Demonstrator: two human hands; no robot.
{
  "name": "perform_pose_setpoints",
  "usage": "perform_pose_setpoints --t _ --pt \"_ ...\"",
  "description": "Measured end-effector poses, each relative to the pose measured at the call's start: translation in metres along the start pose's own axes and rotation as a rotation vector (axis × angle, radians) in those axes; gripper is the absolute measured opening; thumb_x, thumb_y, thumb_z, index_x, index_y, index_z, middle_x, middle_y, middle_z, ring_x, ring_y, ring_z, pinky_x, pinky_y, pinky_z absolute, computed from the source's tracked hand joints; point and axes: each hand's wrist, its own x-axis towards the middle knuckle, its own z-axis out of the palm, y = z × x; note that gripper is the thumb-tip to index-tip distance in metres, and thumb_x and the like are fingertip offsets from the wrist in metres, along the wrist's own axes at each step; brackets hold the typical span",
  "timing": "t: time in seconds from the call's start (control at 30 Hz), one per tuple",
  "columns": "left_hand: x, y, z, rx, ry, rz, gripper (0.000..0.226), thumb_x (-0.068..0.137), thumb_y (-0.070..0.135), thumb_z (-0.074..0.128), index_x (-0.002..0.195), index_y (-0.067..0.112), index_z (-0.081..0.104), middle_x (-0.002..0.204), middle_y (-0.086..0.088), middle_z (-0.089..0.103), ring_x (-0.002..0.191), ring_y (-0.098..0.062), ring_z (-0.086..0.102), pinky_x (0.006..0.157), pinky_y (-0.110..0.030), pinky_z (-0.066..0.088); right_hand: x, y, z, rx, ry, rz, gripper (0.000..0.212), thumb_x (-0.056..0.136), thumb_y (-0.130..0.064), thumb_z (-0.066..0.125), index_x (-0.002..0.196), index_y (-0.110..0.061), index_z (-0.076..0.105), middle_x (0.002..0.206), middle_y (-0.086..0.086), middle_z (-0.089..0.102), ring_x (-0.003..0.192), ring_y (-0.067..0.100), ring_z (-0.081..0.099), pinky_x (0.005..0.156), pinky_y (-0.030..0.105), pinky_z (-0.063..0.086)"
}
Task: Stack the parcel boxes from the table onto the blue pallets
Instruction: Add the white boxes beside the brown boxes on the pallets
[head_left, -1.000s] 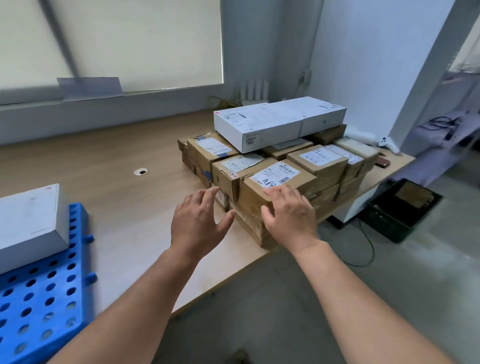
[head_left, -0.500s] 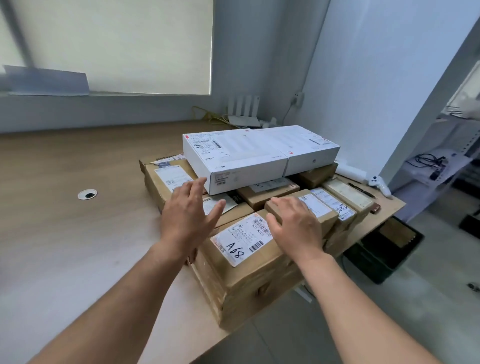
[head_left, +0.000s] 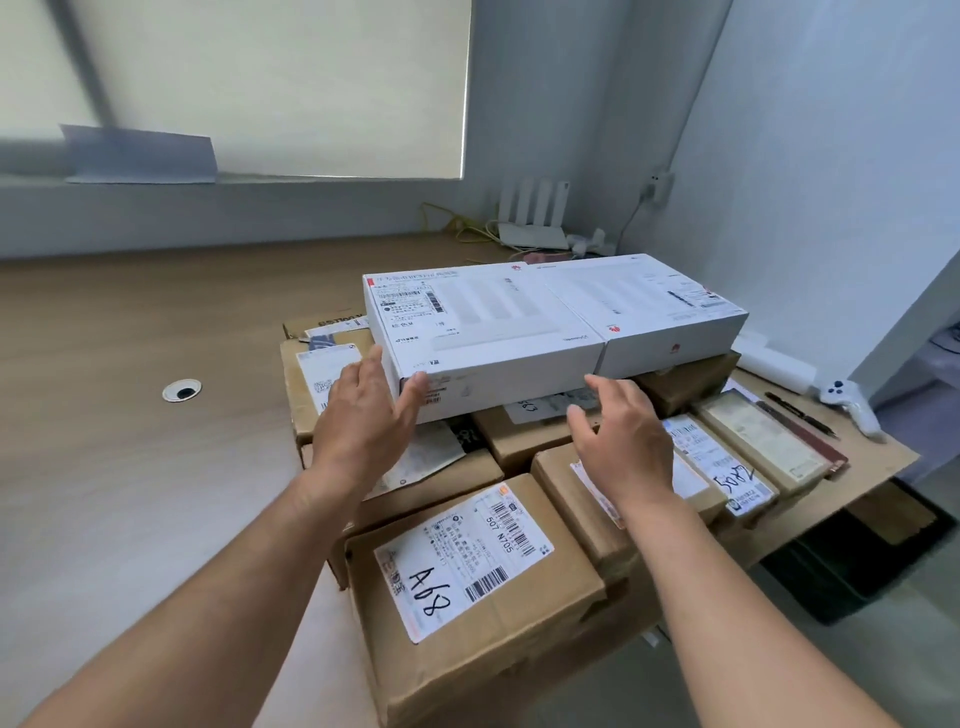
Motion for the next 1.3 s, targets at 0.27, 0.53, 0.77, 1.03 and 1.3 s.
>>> perform_pose_setpoints --t 0.27,0.53,0.77,1.03,1.3 --pt "0.023 0.018 0.016 -0.181 -0.08 -0.21 0.067 0.091 0.063 0.034 0.141 0.019 0.031 0.134 -0.004 0.051 0.118 -0.029 0.05 0.089 -0.036 0.042 0.044 0.025 0.009 0.063 -0.041 -0.024 0.045 0.094 -0.029 0.054 0.136 -0.013 0.05 0.129 0.007 0.055 0.119 0.024 0.05 0.09 0.035 0.044" --pt "0.041 0.001 0.002 -0.647 -0.116 -0.478 0.099 0.056 0.058 0.067 0.143 0.029 0.029 0.127 -0.01 0.058 0.108 -0.03 0.06 0.094 -0.051 0.048 0.056 0.037 0.02 0.195 -0.042 0.023 0.035 0.094 -0.035 0.054 0.121 -0.013 0.056 0.116 0.006 0.059 0.107 0.025 0.055 0.077 0.031 0.042" --pt "0.042 -0.023 -0.021 -0.715 -0.111 -0.445 0.028 0.092 0.023 0.055 0.12 0.02 0.054 0.088 -0.005 0.069 0.063 -0.015 0.066 0.061 -0.03 0.051 0.068 0.023 0.017 0.436 -0.192 0.088 0.033 0.098 -0.046 0.042 0.098 -0.018 0.059 0.088 -0.001 0.062 0.085 0.019 0.057 0.066 0.029 0.039" --pt "0.036 -0.028 -0.029 -0.687 -0.204 -0.345 0.034 0.093 0.03 0.056 0.126 0.026 0.052 0.106 -0.005 0.07 0.088 -0.02 0.069 0.076 -0.034 0.053 0.085 0.005 0.023 0.785 -0.475 0.242 0.025 0.096 -0.037 0.052 0.113 -0.023 0.065 0.105 -0.004 0.067 0.102 0.02 0.061 0.09 0.051 0.053" --pt "0.028 -0.044 -0.05 -0.764 -0.33 -0.204 0.099 0.063 0.011 0.073 0.145 0.038 0.025 0.111 -0.005 0.066 0.096 -0.018 0.067 0.077 -0.026 0.051 0.072 -0.006 0.006 0.972 -0.506 0.235 0.06 0.086 -0.004 0.062 0.14 -0.026 0.046 0.115 -0.002 0.065 0.101 0.019 0.064 0.08 0.038 0.056"
